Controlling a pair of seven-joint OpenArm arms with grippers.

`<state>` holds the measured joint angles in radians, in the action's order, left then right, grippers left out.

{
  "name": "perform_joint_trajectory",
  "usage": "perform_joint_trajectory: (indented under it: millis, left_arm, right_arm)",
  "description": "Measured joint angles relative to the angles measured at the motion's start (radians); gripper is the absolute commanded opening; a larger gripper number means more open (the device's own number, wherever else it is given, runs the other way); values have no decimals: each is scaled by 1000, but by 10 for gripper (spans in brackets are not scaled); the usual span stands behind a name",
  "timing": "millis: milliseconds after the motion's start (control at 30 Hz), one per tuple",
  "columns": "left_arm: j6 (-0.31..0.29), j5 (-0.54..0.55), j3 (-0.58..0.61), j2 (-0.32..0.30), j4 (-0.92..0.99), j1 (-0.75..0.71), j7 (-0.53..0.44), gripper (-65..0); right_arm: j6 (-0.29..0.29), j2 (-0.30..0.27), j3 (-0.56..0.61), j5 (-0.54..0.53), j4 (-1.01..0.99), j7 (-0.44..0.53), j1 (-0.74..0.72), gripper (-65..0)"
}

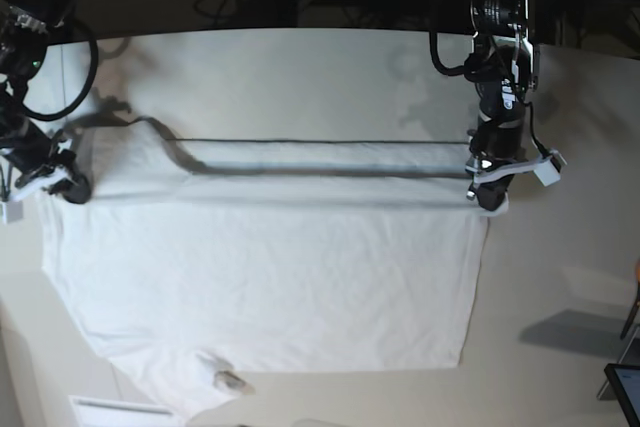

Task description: Fold the T-shirt properly

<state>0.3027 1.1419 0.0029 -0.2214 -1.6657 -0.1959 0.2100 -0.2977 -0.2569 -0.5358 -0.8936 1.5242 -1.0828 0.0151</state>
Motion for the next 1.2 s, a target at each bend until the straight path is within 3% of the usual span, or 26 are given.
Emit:
perform_joint_trajectory:
  millis: [200,500,633,867,1200]
  left_arm:
    - [15,-6,-14,64,24,39,88,-650]
    - [12,-7,-16,119,49,93,78,-650]
    - [8,120,-16,128,122,111,67,-645]
    - [7,275,-20,116,199,145,48,-442]
    - [10,296,-16,129,146,140,40,-437]
  right_arm:
    - [0,0,0,2,-26,1,-18,-647]
    - [0,-3,0,3,-26,-11,-18,-647]
    - [0,-3,0,3,-26,-24,-18,-647]
    - [0,-3,0,3,-26,-24,-18,-647]
    - [0,-3,0,3,-26,-27,-18,-647]
